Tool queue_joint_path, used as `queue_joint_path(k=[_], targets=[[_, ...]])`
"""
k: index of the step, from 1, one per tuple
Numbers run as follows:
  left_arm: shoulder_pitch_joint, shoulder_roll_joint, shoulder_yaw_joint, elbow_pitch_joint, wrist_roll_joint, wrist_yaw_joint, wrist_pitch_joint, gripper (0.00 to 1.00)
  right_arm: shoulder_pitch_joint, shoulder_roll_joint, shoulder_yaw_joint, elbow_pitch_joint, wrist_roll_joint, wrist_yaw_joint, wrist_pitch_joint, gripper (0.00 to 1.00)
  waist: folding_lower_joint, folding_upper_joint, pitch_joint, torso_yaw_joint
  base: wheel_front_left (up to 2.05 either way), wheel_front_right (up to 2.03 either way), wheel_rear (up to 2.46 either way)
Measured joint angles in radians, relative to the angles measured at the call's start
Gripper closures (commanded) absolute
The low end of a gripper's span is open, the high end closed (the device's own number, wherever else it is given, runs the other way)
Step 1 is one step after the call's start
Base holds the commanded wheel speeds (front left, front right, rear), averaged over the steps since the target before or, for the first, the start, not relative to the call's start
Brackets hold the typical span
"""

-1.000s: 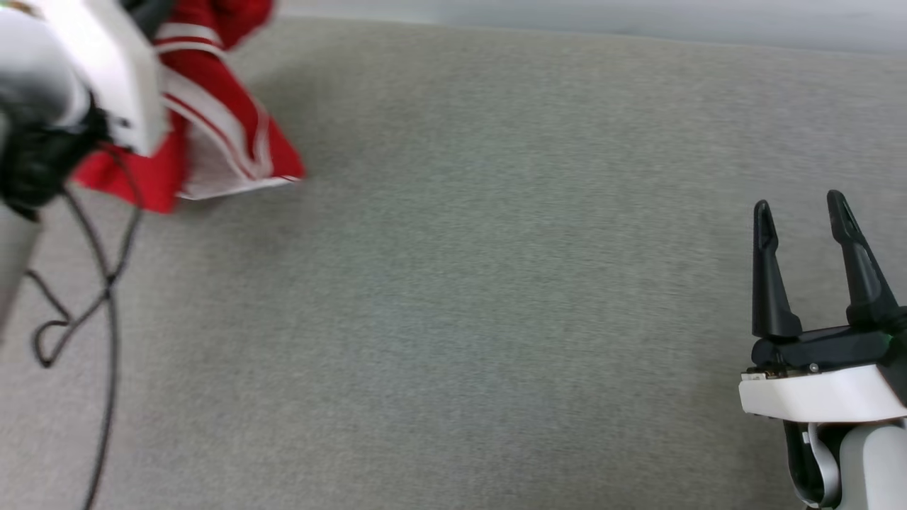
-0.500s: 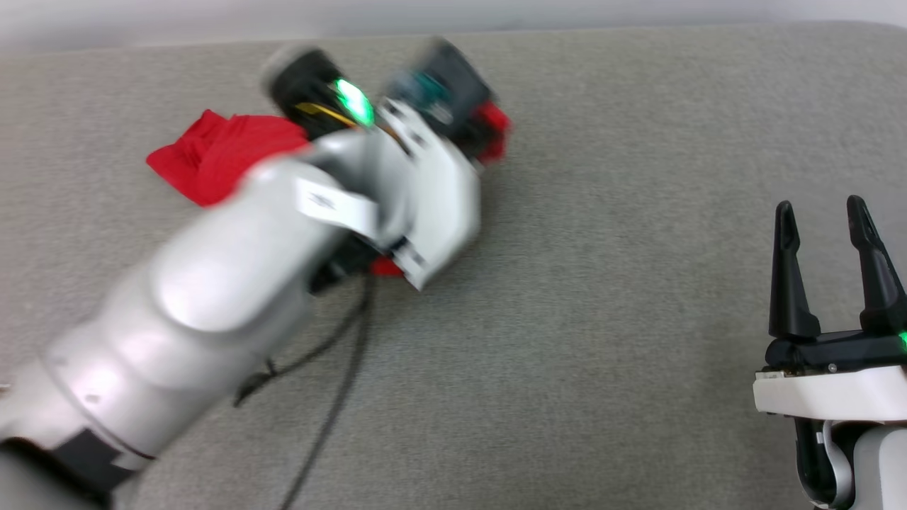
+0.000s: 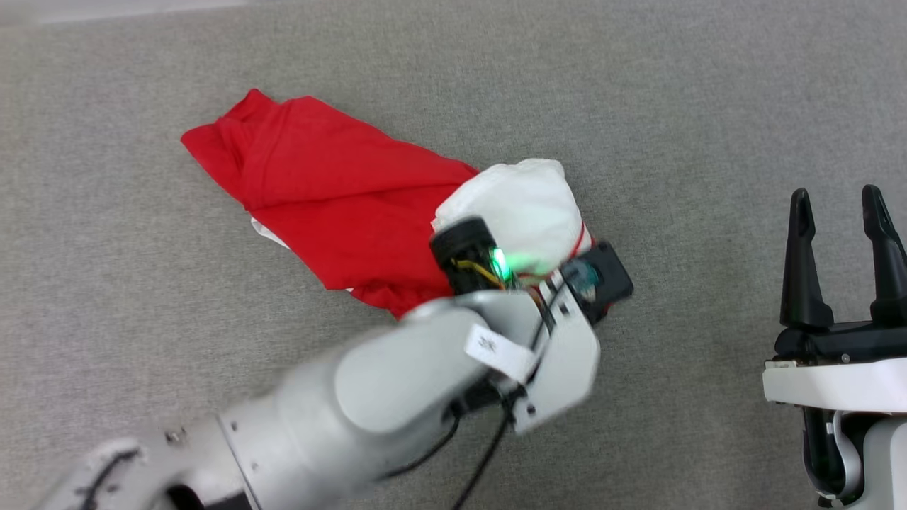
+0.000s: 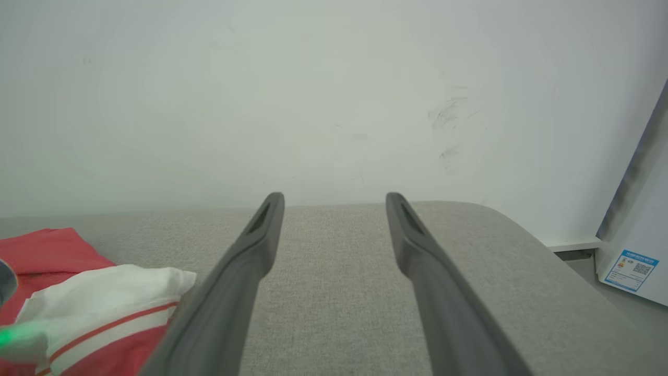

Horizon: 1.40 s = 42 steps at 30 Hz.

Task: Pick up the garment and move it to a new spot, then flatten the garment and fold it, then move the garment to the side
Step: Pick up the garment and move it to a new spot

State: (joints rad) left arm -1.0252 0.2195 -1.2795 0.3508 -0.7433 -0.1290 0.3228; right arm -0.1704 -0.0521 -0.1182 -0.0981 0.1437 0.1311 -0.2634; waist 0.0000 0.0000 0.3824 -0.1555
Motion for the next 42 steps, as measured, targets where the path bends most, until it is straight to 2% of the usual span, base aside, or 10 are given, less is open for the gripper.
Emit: queue_joint_path(k=[5,8,9,10,17,20,25,32,36,42], targets=[[0.102,-0.029,-0.004,-0.010,0.053,0.000,0.079,1.00,-0.009,0.000,0.001,0.006,0.004,0.000,0.000,0.00,0.0000,0.0000,0.017,-0.013,0.00,0.00,0.00],[0.105,-0.030,-0.003,0.000,0.062,0.000,0.058,1.00,-0.009,0.000,0.000,0.013,0.004,0.000,0.000,0.00,0.0000,0.0000,0.011,-0.011,0.00,0.00,0.00],[0.105,-0.031,-0.003,0.010,0.064,0.000,0.040,0.78,-0.009,0.000,-0.001,0.016,0.003,0.000,0.000,0.00,0.0000,0.0000,0.006,-0.009,0.00,0.00,0.00],[0.104,-0.033,-0.003,0.024,0.068,0.000,0.007,0.00,-0.007,0.000,-0.001,0.018,0.000,0.000,0.000,0.00,0.0000,0.0000,-0.001,-0.006,0.00,0.00,0.00],[0.099,-0.077,0.050,0.118,0.063,0.014,-0.271,0.00,0.038,0.000,-0.001,0.030,-0.023,0.000,0.000,0.00,0.0000,0.0000,-0.076,0.026,0.00,0.00,0.00],[0.113,-0.080,0.092,0.123,0.063,0.053,-0.375,0.00,0.062,0.000,-0.002,0.035,-0.032,0.000,0.000,0.00,0.0000,0.0000,-0.118,0.044,0.00,0.00,0.00],[0.163,-0.053,0.155,0.112,0.079,0.151,-0.518,0.00,0.101,0.000,0.006,0.044,-0.048,0.000,0.000,0.00,-0.0001,0.0000,-0.187,0.076,0.00,0.00,0.00],[0.291,0.041,0.297,0.041,0.099,0.320,-0.583,0.00,0.150,0.000,0.014,0.053,-0.055,0.000,0.000,0.00,-0.0001,0.0000,-0.265,0.119,0.00,0.00,0.00],[0.380,0.107,0.418,-0.063,0.173,0.411,-0.584,0.00,0.164,0.000,0.012,0.055,-0.057,0.000,0.000,0.00,-0.0001,0.0000,-0.290,0.144,0.00,0.00,0.00],[0.579,0.157,0.641,-0.211,0.248,0.486,-0.586,0.00,0.178,0.001,0.011,0.061,-0.058,0.000,0.000,0.00,-0.0001,0.0000,-0.318,0.171,0.00,0.00,0.00]])
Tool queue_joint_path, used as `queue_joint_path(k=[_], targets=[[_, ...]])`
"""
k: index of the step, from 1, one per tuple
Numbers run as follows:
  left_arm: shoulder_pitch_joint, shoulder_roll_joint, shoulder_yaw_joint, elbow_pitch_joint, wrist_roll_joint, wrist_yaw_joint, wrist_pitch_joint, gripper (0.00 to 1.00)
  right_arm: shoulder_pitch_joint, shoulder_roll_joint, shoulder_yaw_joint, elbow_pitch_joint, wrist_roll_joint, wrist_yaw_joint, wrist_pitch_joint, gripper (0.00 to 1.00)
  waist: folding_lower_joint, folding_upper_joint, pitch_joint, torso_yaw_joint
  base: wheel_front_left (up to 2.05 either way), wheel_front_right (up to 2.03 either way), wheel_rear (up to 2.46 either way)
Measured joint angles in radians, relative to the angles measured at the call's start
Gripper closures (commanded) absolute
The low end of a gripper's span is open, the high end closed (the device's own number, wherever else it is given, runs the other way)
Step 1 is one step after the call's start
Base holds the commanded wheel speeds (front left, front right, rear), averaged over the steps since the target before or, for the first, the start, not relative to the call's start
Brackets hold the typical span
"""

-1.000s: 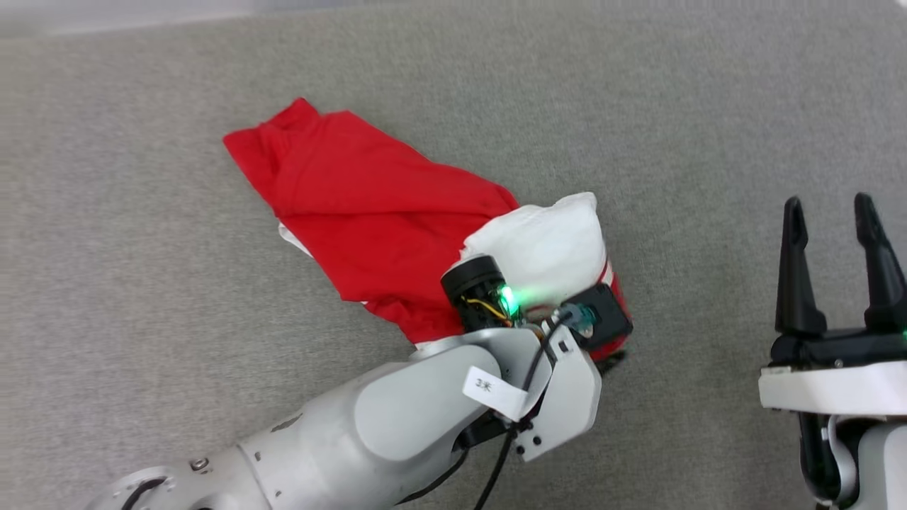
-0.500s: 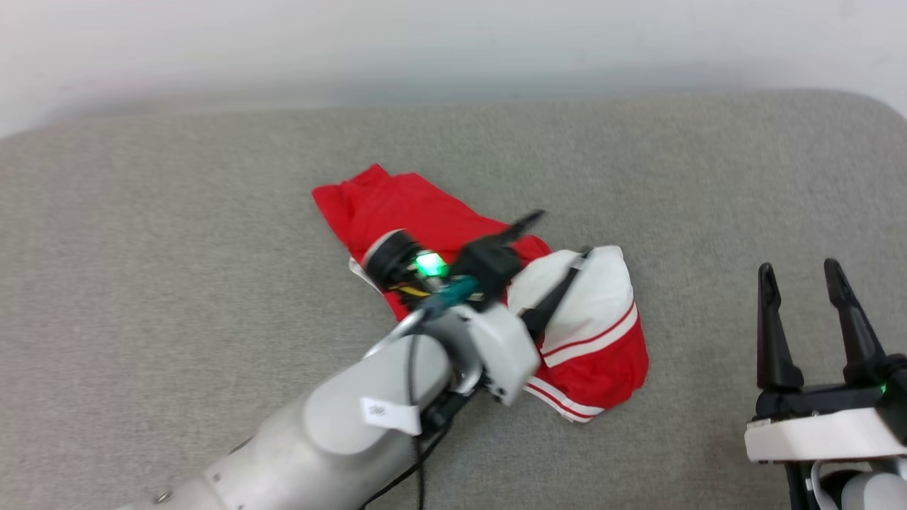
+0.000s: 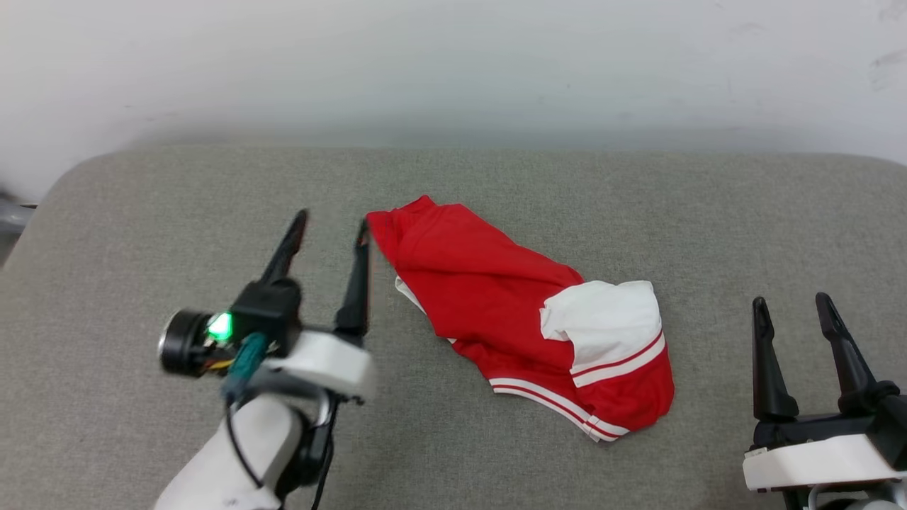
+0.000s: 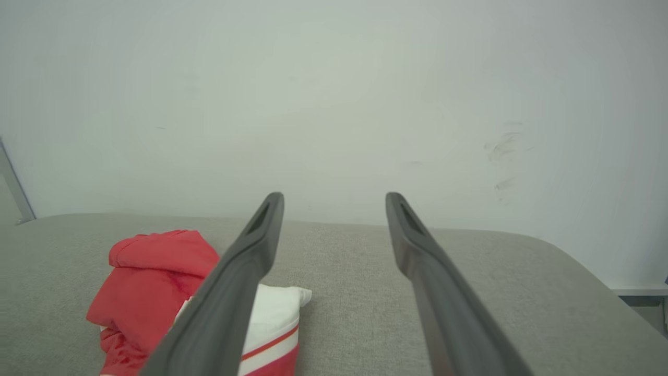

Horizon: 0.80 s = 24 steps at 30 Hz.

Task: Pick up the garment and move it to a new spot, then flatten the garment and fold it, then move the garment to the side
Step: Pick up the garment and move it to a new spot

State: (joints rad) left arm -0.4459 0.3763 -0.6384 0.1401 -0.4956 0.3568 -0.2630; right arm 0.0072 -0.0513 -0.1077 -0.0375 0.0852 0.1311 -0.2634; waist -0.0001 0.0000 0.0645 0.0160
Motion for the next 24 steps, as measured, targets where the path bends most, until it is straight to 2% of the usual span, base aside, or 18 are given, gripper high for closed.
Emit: queue_joint_path(k=[6,10,16,24], targets=[[0.204,0.009,0.208,-0.096,0.086,0.014,0.000,0.00,0.016,0.000,0.004,0.007,0.000,0.000,0.000,0.00,0.0000,0.0000,-0.027,0.010,0.00,0.00,0.00],[0.331,-0.027,0.327,-0.139,0.145,0.011,0.000,0.00,0.028,0.000,0.007,0.010,0.000,0.000,0.000,0.00,0.0000,0.0000,-0.044,0.011,0.00,0.00,0.00],[0.459,-0.103,0.422,-0.157,0.215,-0.050,0.000,0.00,0.041,0.000,0.009,0.021,-0.005,0.000,0.000,0.00,0.0000,0.0000,-0.055,0.007,0.00,0.00,0.00],[0.525,-0.185,0.514,-0.137,0.288,-0.138,0.000,0.00,0.063,0.000,0.014,0.048,0.002,0.000,0.000,0.00,0.0000,0.0000,-0.069,0.006,0.00,0.00,0.00]])
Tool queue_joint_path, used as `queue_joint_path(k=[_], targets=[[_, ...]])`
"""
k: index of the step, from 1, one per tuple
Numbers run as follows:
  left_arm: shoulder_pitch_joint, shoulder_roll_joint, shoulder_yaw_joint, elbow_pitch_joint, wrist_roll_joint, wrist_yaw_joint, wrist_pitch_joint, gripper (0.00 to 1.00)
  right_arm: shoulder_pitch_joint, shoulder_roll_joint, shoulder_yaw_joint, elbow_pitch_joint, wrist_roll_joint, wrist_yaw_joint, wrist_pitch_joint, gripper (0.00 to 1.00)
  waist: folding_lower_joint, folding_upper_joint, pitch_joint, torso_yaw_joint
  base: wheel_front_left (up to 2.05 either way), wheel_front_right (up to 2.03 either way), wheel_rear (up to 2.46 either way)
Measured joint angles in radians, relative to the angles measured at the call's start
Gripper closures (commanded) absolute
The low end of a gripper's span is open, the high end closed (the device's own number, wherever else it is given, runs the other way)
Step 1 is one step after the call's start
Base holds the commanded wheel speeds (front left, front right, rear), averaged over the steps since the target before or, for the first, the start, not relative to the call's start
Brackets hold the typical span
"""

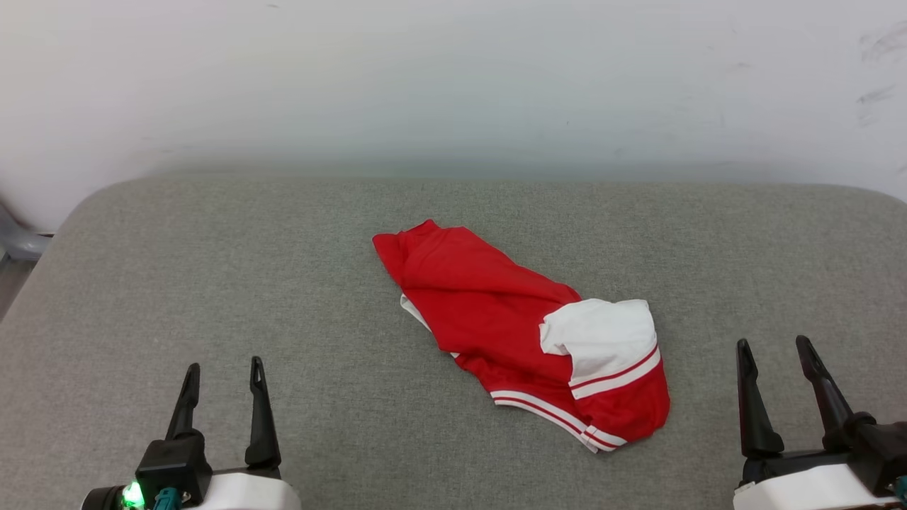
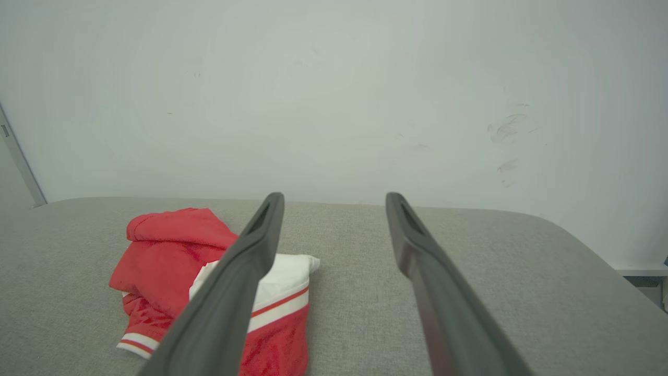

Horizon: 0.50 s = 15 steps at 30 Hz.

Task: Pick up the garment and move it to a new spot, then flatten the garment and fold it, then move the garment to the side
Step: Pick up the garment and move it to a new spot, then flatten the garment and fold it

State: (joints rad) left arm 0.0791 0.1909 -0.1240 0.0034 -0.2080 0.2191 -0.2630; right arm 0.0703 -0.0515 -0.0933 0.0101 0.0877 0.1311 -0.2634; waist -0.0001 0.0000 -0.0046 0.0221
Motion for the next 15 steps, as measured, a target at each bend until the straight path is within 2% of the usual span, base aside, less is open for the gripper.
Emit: queue_joint_path(k=[6,15], targets=[[0.017,-0.044,0.056,0.022,0.038,-0.055,0.000,0.00,0.014,0.000,0.005,0.010,0.020,0.000,0.000,0.00,0.0000,0.0000,-0.007,0.002,0.00,0.00,0.00],[0.018,-0.079,0.117,0.045,0.081,-0.123,0.000,0.00,0.017,0.000,0.010,0.018,0.029,0.000,0.000,0.00,0.0001,0.0000,-0.010,0.002,0.00,0.00,0.00]])
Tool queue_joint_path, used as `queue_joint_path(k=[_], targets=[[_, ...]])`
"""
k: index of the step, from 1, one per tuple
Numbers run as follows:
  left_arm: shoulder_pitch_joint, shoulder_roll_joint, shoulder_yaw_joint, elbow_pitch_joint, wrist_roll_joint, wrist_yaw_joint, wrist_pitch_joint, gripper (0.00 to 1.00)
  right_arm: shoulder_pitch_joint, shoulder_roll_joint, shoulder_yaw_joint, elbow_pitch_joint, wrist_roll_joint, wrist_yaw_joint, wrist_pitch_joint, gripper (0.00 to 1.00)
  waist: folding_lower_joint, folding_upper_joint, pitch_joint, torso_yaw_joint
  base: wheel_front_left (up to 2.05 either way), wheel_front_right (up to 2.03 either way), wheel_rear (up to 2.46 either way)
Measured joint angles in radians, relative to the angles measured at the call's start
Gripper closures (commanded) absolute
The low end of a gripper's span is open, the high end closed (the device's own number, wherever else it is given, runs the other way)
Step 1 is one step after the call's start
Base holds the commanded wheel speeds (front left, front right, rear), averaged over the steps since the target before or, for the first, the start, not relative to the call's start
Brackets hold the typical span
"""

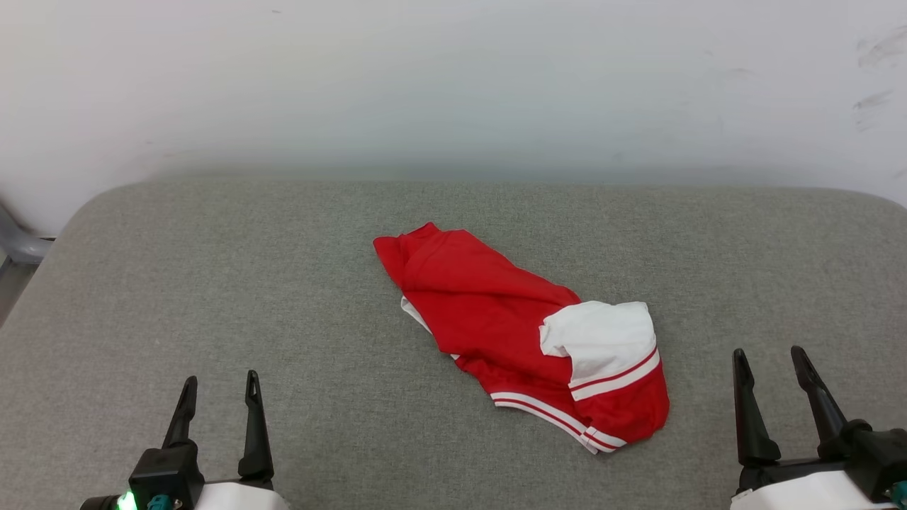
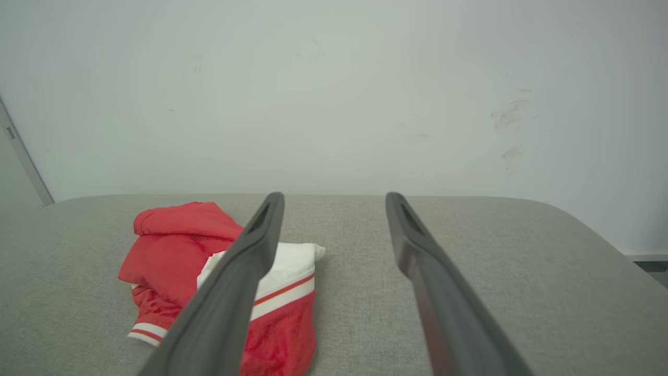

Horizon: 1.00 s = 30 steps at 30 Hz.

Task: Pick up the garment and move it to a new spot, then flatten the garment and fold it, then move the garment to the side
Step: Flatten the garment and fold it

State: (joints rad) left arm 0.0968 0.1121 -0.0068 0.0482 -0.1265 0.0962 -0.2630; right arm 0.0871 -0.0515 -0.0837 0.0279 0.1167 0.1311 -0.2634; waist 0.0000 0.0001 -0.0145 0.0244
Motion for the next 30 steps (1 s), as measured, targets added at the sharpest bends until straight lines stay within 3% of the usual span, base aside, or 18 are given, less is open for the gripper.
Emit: queue_joint_path(k=[7,16,22,30], targets=[[0.000,-0.025,0.024,0.009,0.020,-0.027,0.000,0.00,-0.036,0.000,-0.002,-0.035,-0.019,0.000,0.000,0.00,0.0000,0.0000,0.004,0.002,0.00,0.00,0.00],[-0.012,-0.044,0.037,0.013,0.036,-0.050,0.000,0.00,-0.232,-0.019,0.073,-0.099,-0.097,0.000,0.000,0.00,0.0000,0.0000,0.023,0.018,0.00,0.00,0.00],[-0.022,-0.052,0.041,0.014,0.042,-0.058,0.000,0.00,-0.367,-0.147,0.221,0.027,-0.047,0.000,0.017,0.00,0.0001,0.0000,0.041,0.027,0.00,0.00,0.00],[-0.043,-0.058,0.044,0.014,0.042,-0.061,0.000,0.00,-0.516,-0.337,0.546,0.132,0.133,0.000,0.319,0.00,0.0001,0.0000,0.077,0.040,0.00,0.00,0.00]])
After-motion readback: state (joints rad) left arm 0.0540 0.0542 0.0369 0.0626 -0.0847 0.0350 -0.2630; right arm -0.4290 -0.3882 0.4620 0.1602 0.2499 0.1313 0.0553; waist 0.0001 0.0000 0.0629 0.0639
